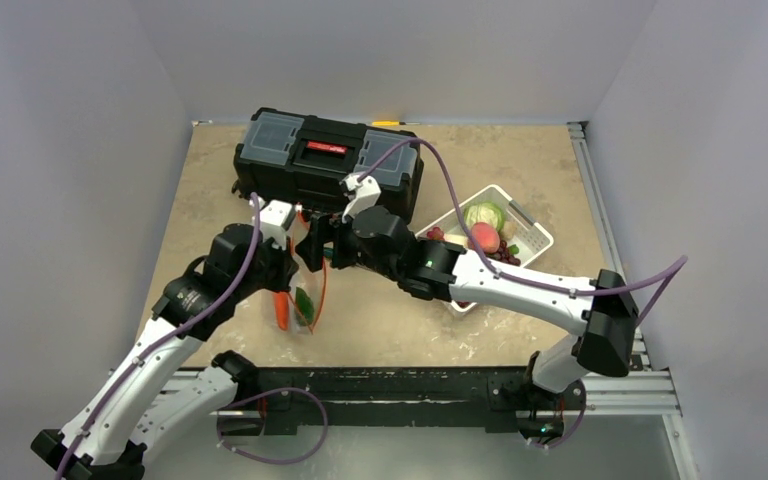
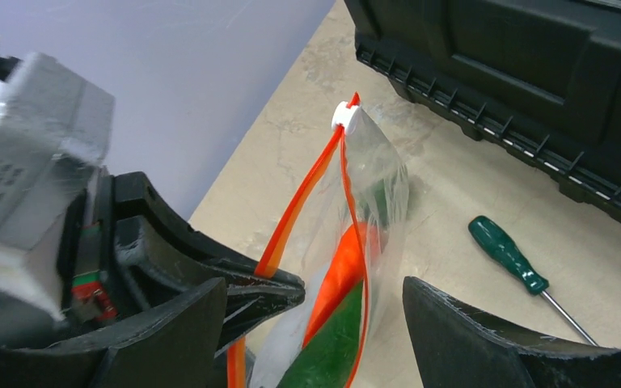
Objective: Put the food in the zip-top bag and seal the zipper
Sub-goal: Pick up the fake fruit from the bin.
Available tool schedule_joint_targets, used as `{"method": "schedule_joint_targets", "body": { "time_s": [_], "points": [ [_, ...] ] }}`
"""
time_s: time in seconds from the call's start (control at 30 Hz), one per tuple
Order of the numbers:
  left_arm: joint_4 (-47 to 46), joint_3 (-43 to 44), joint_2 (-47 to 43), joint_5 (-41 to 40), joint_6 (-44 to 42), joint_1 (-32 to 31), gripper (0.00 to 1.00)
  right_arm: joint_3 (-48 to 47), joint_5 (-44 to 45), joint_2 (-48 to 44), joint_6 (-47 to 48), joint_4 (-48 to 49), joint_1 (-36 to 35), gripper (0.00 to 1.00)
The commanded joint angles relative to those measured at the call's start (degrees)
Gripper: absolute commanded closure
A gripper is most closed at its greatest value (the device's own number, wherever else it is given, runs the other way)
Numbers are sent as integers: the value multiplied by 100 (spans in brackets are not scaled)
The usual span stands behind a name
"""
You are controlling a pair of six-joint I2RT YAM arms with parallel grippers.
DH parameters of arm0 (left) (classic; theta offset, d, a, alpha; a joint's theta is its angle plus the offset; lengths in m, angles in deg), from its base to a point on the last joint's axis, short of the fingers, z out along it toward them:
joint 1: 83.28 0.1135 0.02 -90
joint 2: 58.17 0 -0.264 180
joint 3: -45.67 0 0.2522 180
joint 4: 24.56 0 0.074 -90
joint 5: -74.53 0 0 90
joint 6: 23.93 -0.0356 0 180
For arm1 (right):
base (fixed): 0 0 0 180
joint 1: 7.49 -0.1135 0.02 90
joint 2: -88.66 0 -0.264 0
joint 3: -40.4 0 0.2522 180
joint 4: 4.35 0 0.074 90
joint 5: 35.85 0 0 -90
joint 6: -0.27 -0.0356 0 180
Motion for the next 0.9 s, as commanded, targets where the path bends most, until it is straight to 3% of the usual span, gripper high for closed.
{"method": "schedule_joint_targets", "body": {
  "time_s": [0.0,0.4,0.63,0.87],
  "points": [
    [-234,-47,-88,-75,-107,20,100,32,44,-583,400,-143,-25,20],
    [-316,-131,-722,-861,84,22,100,985,314,-1382,426,-350,-15,20],
    [138,211,107,-899,33,18,100,999,500,-1373,427,-580,-18,19],
    [-268,-92,-384,-805,-3,28,100,1243,1209,-1547,289,-1002,-1,19]
  ]
}}
